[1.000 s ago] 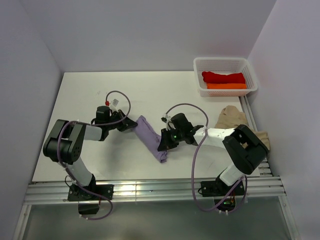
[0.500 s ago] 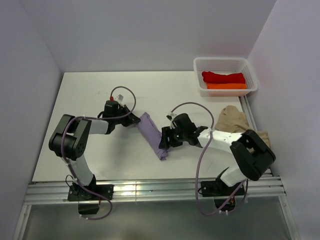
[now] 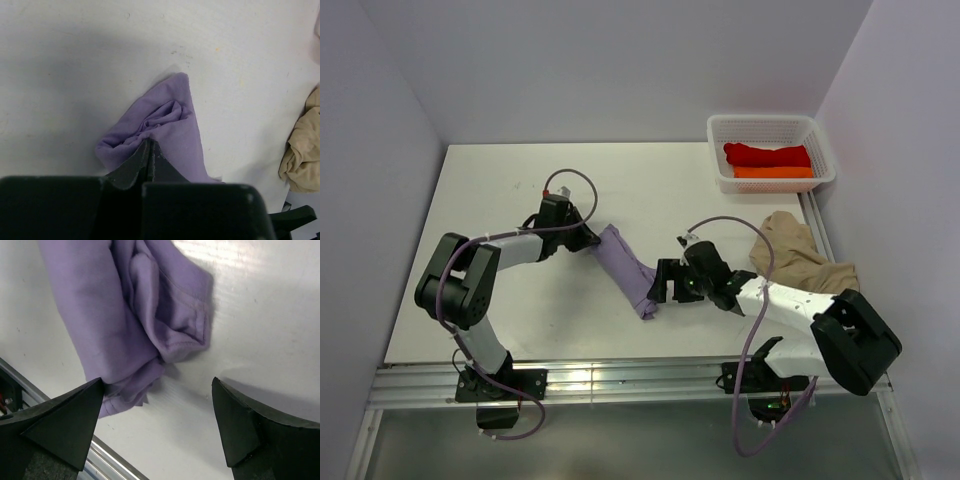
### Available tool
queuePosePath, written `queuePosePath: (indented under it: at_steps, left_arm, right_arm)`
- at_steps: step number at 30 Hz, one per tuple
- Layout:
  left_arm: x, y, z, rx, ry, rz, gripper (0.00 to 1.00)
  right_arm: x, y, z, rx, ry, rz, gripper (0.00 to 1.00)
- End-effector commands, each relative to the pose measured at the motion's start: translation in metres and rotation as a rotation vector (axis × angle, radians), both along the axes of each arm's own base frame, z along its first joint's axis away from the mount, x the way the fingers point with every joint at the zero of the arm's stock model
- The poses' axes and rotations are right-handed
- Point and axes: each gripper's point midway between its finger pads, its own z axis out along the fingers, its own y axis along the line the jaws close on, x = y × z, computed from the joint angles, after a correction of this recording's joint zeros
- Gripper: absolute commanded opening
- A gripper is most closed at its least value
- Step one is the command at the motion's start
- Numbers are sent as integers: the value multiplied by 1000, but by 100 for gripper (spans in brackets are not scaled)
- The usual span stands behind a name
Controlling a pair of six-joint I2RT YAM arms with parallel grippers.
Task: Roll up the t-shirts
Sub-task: Roll the tshirt
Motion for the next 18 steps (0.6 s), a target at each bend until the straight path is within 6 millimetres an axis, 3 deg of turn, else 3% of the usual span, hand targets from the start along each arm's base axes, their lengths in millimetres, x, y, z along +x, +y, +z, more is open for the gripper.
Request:
queuePosePath:
  at_steps: [1, 9, 14, 17, 18]
  left_arm:
    - [-3, 4, 1, 58, 35, 26, 0]
    - [-5, 5, -2, 95, 73, 37, 0]
    - [-5, 4, 0, 101, 75, 29, 0]
    - [-6, 4, 0, 103, 76, 24, 0]
    - [-6, 4, 0, 103, 77, 25, 0]
  right_arm:
    - [2, 11, 5, 102, 1, -24, 95]
    - [11, 25, -4, 164, 22, -51, 96]
    - [12, 28, -20, 158, 60, -64, 94]
    - [12, 27, -27, 155, 69, -74, 81]
    - [14, 27, -29, 155, 65, -85, 71]
